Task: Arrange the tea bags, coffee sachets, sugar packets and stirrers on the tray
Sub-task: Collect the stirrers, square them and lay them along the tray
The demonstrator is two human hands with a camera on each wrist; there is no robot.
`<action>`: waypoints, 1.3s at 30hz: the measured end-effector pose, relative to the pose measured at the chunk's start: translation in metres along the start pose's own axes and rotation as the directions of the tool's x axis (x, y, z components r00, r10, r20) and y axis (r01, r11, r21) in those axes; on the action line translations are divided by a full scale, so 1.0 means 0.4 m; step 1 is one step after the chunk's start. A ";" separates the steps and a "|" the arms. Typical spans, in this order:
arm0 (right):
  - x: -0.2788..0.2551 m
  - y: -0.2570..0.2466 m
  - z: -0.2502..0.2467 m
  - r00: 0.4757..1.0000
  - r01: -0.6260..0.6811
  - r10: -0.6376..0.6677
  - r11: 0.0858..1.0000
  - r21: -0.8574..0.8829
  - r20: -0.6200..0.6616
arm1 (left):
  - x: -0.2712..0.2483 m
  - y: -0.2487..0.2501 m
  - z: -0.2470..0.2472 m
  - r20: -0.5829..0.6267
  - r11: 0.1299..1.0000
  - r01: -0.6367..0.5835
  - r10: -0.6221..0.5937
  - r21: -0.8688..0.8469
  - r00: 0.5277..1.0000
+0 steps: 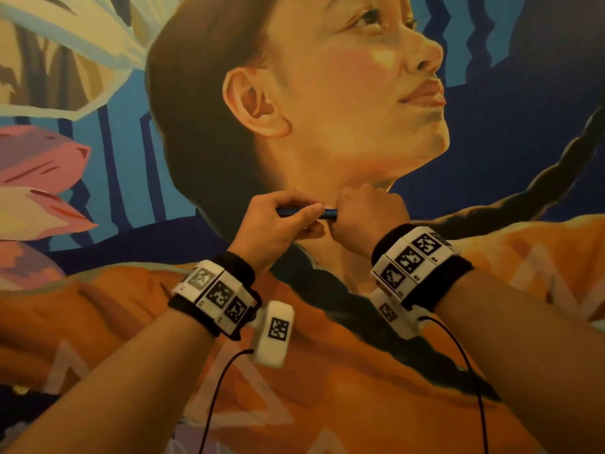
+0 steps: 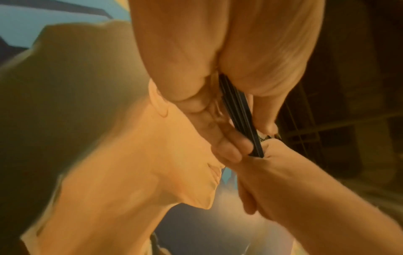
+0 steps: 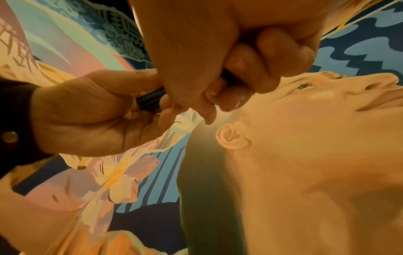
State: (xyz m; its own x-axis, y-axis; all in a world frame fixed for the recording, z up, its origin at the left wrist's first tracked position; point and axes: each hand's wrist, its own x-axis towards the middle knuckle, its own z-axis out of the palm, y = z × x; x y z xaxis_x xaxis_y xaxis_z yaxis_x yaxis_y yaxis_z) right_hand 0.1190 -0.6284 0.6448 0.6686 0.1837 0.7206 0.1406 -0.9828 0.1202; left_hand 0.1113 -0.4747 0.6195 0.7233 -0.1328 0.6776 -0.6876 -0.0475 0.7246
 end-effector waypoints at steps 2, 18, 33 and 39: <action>0.000 0.007 0.002 0.997 0.053 -0.048 0.996 0.074 -0.062 | 0.002 0.000 -0.001 -0.020 0.997 -0.001 -0.001 -0.071 1.000; 0.006 -0.003 -0.025 0.986 0.035 0.169 -0.138 0.990 -0.012 | 0.008 0.009 0.030 -0.027 0.989 -0.065 0.061 -0.136 0.998; -0.013 0.013 -0.013 0.974 0.205 -0.219 0.963 0.174 0.065 | 0.046 -0.025 -0.007 -0.347 0.959 -0.162 0.237 0.232 0.907; -0.027 -0.002 0.051 0.965 0.113 -0.191 0.923 0.369 0.181 | 0.048 -0.075 -0.005 -0.407 0.889 -0.189 0.369 0.418 0.836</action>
State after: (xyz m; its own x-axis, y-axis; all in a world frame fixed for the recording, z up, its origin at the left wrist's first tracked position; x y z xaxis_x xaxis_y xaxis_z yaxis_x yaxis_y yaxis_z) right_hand 0.1268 -0.6293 0.6231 0.7507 0.3683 0.5485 0.4745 -0.8782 -0.0596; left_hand 0.1459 -0.4739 0.6112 0.3766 0.2741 0.8849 -0.7748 -0.4305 0.4631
